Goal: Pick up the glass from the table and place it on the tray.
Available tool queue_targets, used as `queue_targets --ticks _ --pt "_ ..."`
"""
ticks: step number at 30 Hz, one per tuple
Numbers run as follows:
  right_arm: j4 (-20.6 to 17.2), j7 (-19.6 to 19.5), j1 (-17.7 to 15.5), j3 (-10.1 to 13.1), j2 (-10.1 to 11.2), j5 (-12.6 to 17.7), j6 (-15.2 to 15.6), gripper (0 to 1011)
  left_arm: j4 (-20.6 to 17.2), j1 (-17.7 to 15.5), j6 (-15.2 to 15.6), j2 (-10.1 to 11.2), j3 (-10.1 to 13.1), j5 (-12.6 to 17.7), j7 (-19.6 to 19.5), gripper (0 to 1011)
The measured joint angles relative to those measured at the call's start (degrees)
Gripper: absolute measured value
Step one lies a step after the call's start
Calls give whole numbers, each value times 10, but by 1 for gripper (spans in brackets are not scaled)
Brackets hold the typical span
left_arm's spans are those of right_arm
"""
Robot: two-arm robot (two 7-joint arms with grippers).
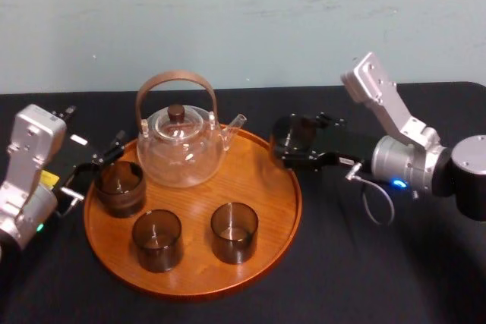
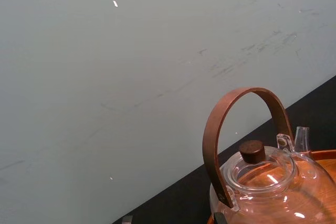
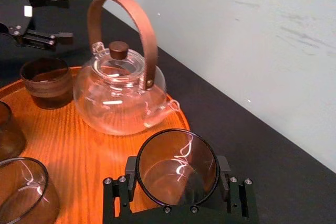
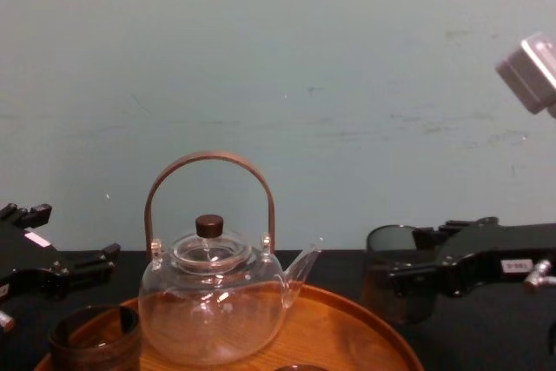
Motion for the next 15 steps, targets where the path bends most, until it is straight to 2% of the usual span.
queue_targets --ticks 15 --pt "40 9 22 -35 -28 -6 -12 907 0 0 0 0 0 0 0 1001"
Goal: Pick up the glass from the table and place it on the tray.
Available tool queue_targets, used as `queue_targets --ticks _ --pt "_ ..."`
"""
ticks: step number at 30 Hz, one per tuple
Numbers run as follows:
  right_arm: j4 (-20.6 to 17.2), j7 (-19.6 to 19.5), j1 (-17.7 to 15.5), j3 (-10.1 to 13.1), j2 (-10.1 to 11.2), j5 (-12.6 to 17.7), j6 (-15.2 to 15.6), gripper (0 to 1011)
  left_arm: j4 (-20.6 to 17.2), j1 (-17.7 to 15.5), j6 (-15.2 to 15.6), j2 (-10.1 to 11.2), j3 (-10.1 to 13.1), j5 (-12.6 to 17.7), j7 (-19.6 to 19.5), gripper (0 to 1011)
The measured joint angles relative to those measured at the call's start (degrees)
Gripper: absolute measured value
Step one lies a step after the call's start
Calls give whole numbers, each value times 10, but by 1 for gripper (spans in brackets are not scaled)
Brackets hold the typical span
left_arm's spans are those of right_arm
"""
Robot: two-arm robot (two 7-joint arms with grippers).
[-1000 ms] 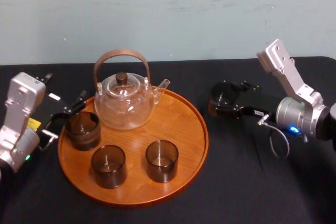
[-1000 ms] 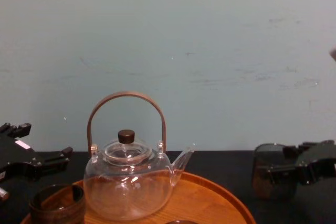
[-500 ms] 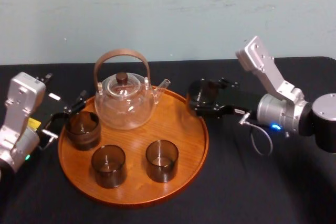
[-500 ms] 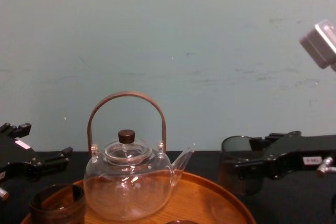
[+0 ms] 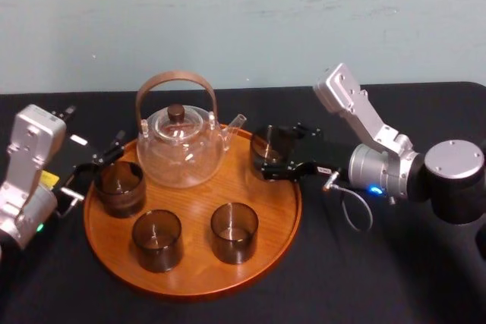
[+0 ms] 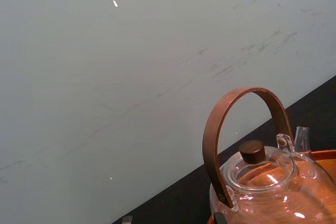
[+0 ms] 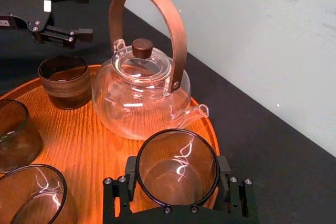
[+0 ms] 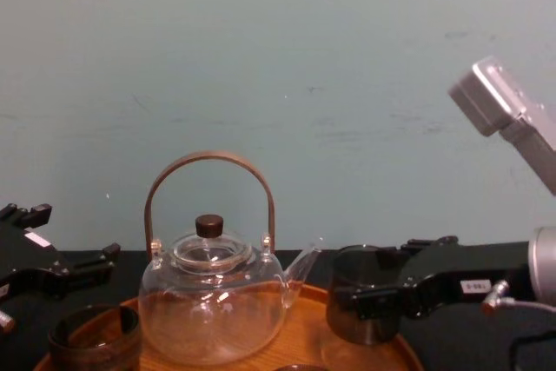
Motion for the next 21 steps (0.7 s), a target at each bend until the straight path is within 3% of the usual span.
queue_targets --ticks 21 --pt "62 5 18 -20 -30 -10 -18 907 0 0 0 0 0 0 0 1001"
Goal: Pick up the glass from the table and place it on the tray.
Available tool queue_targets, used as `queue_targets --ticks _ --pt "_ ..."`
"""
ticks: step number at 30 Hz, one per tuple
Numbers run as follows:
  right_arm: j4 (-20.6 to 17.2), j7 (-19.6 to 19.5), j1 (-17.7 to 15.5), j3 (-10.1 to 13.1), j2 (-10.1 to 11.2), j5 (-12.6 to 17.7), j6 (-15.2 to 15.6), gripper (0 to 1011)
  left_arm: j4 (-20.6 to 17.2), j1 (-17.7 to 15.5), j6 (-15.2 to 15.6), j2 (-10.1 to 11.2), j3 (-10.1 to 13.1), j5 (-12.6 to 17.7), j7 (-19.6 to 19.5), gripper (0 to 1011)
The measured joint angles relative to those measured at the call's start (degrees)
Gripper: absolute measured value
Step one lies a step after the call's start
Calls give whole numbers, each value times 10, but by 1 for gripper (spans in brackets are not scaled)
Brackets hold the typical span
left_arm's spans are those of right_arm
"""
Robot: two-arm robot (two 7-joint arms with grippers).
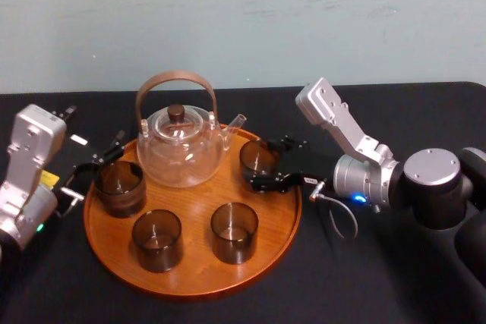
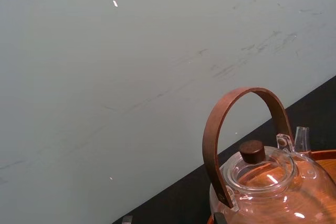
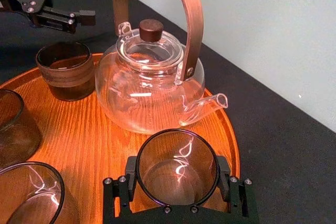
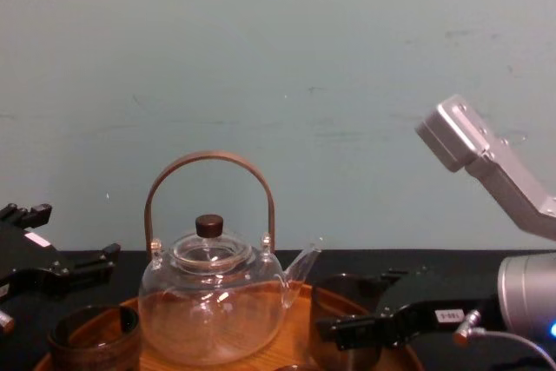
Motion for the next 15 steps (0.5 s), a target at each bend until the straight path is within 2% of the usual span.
queue_targets --ticks 15 --pt "24 -3 6 -1 -10 -10 -4 907 0 0 0 0 0 0 0 1001"
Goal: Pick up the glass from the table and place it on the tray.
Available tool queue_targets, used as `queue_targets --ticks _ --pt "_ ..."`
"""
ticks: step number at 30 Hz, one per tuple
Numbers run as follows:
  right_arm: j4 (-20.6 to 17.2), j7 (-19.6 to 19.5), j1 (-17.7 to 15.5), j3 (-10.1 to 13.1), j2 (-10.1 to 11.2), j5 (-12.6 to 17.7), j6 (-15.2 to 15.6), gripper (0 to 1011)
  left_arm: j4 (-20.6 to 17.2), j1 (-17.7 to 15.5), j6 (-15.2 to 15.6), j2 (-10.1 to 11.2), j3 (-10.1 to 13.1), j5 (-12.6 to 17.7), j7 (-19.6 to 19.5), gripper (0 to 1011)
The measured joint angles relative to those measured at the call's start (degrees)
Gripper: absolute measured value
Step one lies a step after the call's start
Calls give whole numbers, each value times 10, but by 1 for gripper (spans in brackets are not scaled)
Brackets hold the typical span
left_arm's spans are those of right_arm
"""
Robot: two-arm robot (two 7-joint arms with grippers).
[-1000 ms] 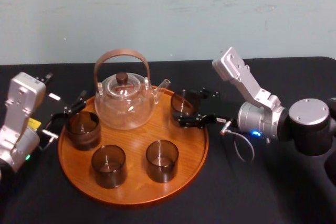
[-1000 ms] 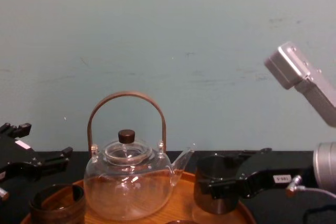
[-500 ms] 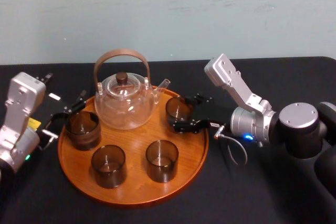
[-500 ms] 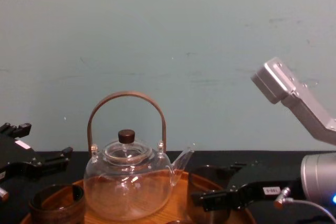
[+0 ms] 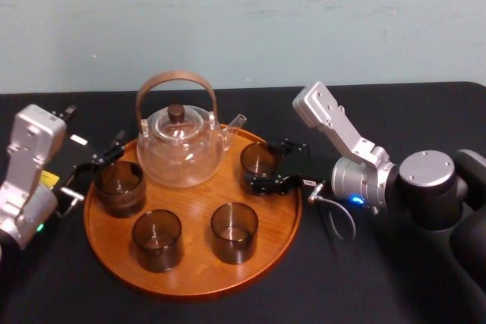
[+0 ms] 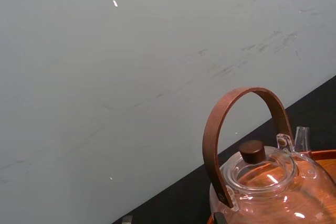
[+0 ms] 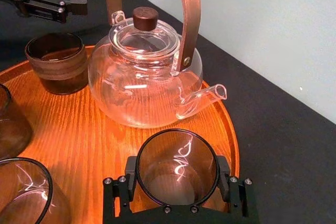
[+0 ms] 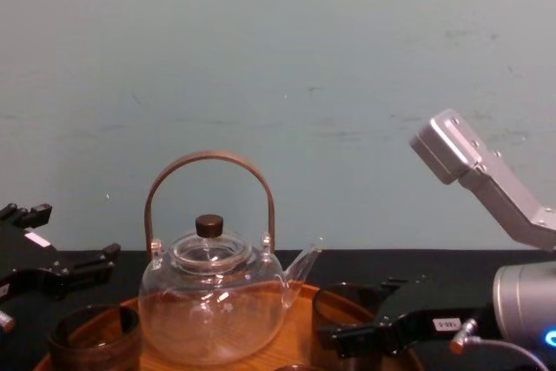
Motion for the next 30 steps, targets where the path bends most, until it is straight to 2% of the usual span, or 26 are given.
queue_targets --ticks 11,17,30 --pt "-1 -2 0 0 0 -3 0 907 0 0 0 0 0 0 0 1001" --pt "-1 -2 0 0 0 -2 0 1002 0 0 0 0 0 0 0 1001" --pt "-1 -1 -1 1 1 -1 1 1002 0 0 0 0 0 0 0 1001"
